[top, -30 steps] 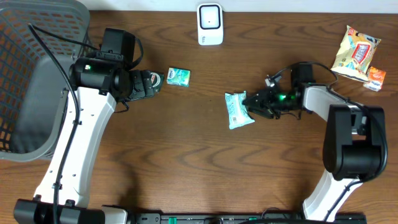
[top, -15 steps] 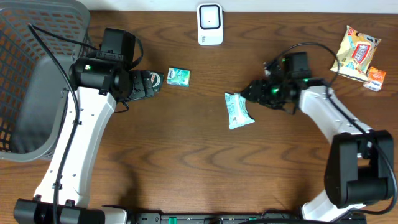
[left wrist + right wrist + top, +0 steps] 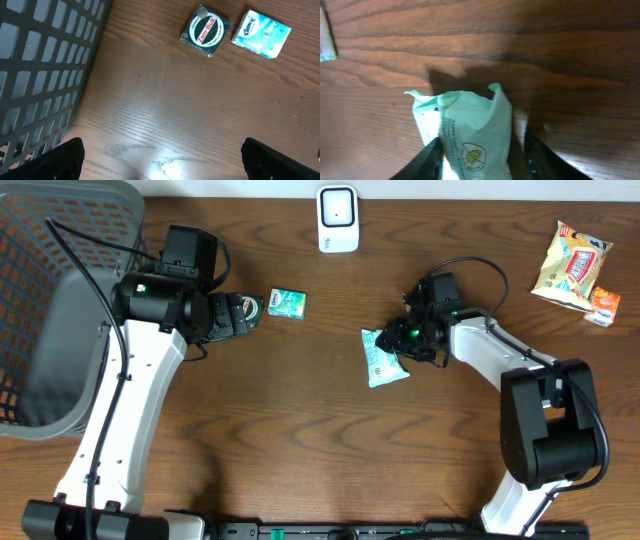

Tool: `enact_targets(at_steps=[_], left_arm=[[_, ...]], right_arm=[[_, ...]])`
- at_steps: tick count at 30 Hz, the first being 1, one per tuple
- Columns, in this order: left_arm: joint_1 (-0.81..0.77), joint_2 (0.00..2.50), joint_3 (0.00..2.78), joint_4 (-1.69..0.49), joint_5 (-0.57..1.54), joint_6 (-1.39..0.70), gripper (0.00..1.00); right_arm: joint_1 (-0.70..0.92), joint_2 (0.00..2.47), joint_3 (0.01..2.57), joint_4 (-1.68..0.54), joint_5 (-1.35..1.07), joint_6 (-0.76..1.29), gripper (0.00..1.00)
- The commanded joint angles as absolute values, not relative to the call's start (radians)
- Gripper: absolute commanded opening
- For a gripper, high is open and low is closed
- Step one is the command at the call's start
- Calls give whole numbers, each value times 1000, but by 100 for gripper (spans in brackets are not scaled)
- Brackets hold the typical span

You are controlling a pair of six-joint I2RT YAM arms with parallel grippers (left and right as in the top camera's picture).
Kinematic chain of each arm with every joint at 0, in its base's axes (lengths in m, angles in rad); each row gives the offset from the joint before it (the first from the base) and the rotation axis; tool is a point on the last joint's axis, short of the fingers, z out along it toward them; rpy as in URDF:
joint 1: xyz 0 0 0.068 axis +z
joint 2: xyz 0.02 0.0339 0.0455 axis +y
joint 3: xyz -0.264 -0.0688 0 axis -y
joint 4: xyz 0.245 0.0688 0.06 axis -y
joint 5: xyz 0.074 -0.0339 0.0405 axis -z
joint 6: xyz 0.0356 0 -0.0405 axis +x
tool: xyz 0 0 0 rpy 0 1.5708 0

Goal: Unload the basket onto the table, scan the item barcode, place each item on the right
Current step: 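Raise the green wipes pack up to the scanner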

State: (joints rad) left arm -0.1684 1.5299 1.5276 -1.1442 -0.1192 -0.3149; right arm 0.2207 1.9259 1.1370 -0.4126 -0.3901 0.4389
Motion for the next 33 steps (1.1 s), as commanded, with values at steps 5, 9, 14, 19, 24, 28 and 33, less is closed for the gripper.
enact_targets(at_steps=[5,9,14,19,24,28,33], left_arm=[[-167,1528,1529,-1147,-136,-320,99],[-167,1528,1529,-1147,-136,-320,98],[-167,1528,1529,-1147,-136,-320,99],[-167,1528,1529,-1147,-136,-320,99],[-167,1528,1529,-1147,-136,-320,98],[-167,1528,1529,-1147,-136,-320,98],[-167,1528,1529,-1147,-136,-320,99]], right_arm=[[223,1954,1134,-385,-530,441,6],[207,1943,1138,-323,-706,450,1],[162,1865,1143,-181,-875,572,1],[139,1733,1143,-6,-904,700,1],[138,1587,1143,157,-821,811,1],[138,1498,1143,191,-722,868,1],[138,1457,1143,171,-683,970,1]])
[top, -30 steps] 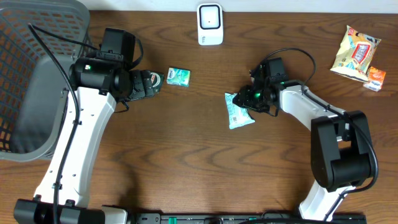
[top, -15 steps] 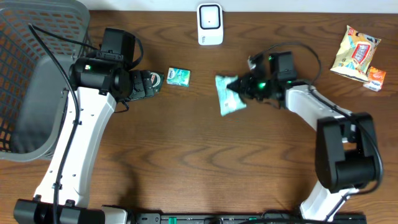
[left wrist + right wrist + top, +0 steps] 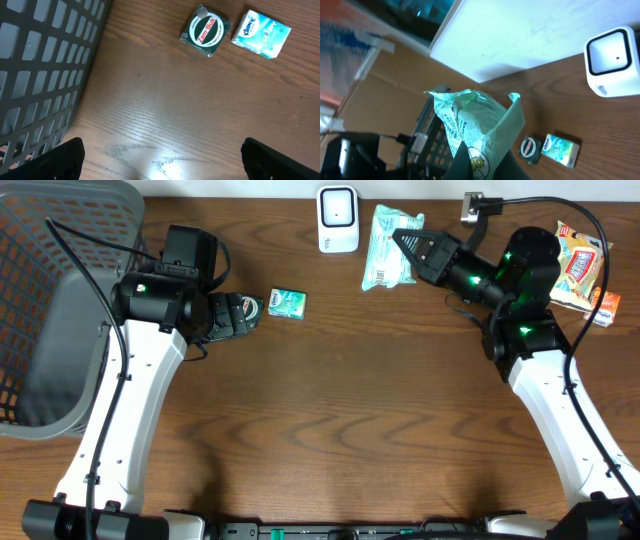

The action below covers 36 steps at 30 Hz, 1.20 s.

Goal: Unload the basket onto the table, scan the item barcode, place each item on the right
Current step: 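Raise the green wipes pack up to the scanner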

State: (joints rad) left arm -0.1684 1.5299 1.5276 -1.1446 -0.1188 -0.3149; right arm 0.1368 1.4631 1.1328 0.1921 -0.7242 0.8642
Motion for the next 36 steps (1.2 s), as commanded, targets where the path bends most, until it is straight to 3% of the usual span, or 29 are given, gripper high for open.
enact_targets(at_steps=[1,12,27,30,36], left_arm=[[-167,1528,1529,-1147,-136,-320,99],[-167,1528,1529,-1147,-136,-320,98],[-167,1528,1529,-1147,-136,-320,98],[-167,1528,1529,-1147,-136,-320,99],[-167,1528,1529,-1147,-136,-320,99]], right_arm=[[139,1458,1143,149,-683,993,1],[166,1458,1143,-9,-688,1094,1],[187,1459,1142,-27,-677,931,1],[201,1459,1142,-113,-536,803,1],[304,1484,1142,-493,177,748,1]])
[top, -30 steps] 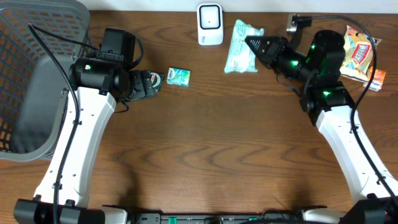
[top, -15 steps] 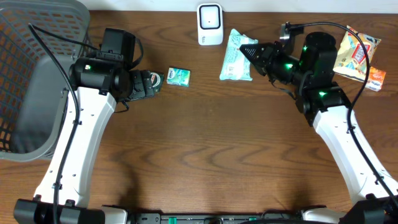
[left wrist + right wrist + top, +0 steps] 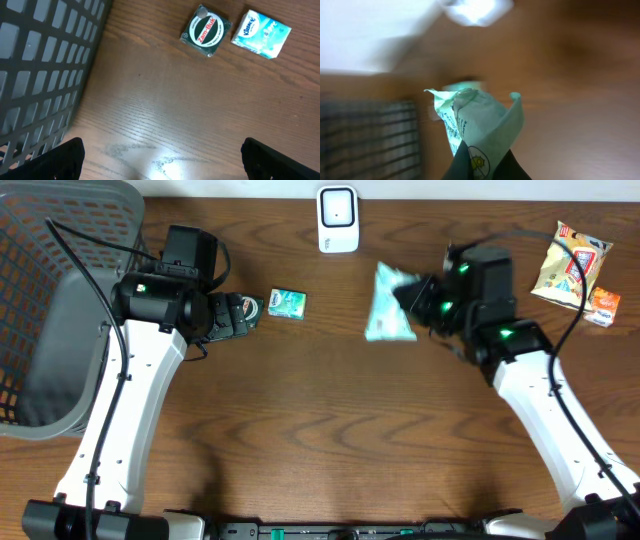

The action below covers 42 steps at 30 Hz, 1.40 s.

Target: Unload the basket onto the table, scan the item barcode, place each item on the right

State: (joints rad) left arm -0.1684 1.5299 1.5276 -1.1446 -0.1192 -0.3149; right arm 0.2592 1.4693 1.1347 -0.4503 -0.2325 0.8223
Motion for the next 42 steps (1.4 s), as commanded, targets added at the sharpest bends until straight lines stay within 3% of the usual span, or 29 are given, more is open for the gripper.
enact_targets(at_steps=[1,12,19,28,31,34,39,42], left_arm=[[-167,1528,1529,-1147,-136,-320,98],[-167,1528,1529,-1147,-136,-320,99],[-167,1528,1529,-1147,-136,-320,99],[-167,1528,1529,-1147,-136,-320,99],[-167,1528,1529,-1147,-136,-320,98],[-167,1528,1529,-1147,-136,-320,99],[-167,1528,1529,-1147,-136,-320,98],[-167,1528,1529,-1147,-136,-320,99]], right_arm=[[327,1500,1142,-521,276,718,1],[448,1726,1143,-599,809,453,4],[505,1838,1143,-592,751,426,16],[587,1836,1213,-562,424,426,18],[578,1836,1292,-631,439,426,24],[542,1836,1369,-713,500,425,42],[440,1837,1399,-779,506,376,51],[326,1839,1393,-826,427,353,62]])
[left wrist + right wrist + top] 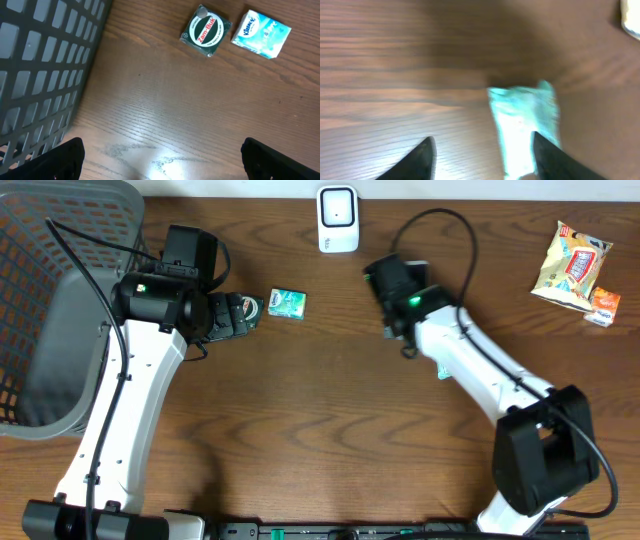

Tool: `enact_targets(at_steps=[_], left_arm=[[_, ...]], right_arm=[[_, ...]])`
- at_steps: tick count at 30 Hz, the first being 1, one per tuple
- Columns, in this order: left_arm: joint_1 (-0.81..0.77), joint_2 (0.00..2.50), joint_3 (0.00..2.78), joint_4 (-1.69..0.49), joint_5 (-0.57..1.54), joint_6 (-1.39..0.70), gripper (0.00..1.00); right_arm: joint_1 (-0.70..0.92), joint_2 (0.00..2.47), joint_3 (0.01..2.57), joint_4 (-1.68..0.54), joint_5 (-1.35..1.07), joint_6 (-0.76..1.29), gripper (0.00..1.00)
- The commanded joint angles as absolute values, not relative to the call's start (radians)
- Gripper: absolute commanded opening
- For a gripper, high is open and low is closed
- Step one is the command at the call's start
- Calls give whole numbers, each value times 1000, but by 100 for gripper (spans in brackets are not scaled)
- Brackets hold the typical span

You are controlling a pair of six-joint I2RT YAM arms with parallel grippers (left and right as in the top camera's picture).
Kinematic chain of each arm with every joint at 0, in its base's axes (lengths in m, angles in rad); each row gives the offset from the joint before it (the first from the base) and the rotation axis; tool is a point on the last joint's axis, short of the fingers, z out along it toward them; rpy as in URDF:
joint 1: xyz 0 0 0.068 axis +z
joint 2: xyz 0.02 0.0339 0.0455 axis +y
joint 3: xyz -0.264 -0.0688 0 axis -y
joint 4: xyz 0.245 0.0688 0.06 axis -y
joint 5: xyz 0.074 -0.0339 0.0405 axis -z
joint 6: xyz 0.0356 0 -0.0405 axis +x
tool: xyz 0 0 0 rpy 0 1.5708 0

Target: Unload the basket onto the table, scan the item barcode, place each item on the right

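Note:
The pale green packet (pixel 522 127) lies blurred on the wooden table in the right wrist view, close against the inside of the right finger. My right gripper (pixel 482 145) is open over it, and its other finger stands well to the left. From overhead, my right gripper (pixel 382 273) is just right of the white scanner (pixel 338 220) and covers the packet. A white corner, probably the scanner (pixel 631 20), shows at the right wrist view's edge. My left gripper (pixel 160 167) hangs open over bare wood.
A green Zam-Buk tin (pixel 205 31) and a Kleenex pack (pixel 261 34) lie ahead of the left gripper. A grey basket (pixel 50 310) fills the left side. A snack bag (pixel 572 265) and a small orange pack (pixel 604 307) sit at the far right.
My right gripper held the green packet in the air right of the scanner. Now it is open and the packet lies on the table beneath it. The left arm has not moved.
My right gripper was around the green packet on the table's middle. Then it held the packet up at the back beside the scanner, then lower and in front of it. Now the packet rests on the table with the gripper open.

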State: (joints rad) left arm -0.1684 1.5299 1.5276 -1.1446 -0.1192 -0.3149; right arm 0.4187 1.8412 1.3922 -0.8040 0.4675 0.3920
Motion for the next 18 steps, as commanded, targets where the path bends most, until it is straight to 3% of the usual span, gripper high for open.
enact_targets(at_steps=[1,7,18], left_arm=[[-167,1528,1529,-1147,-136,-320,99],[-167,1528,1529,-1147,-136,-320,98],[-167,1528,1529,-1147,-136,-320,99]], right_arm=[[279,1839,1393,-830,363,330,62],[46,1839,1392,-832,-88,169,70],[-59,1839,1285,-798,-176,24,77]])
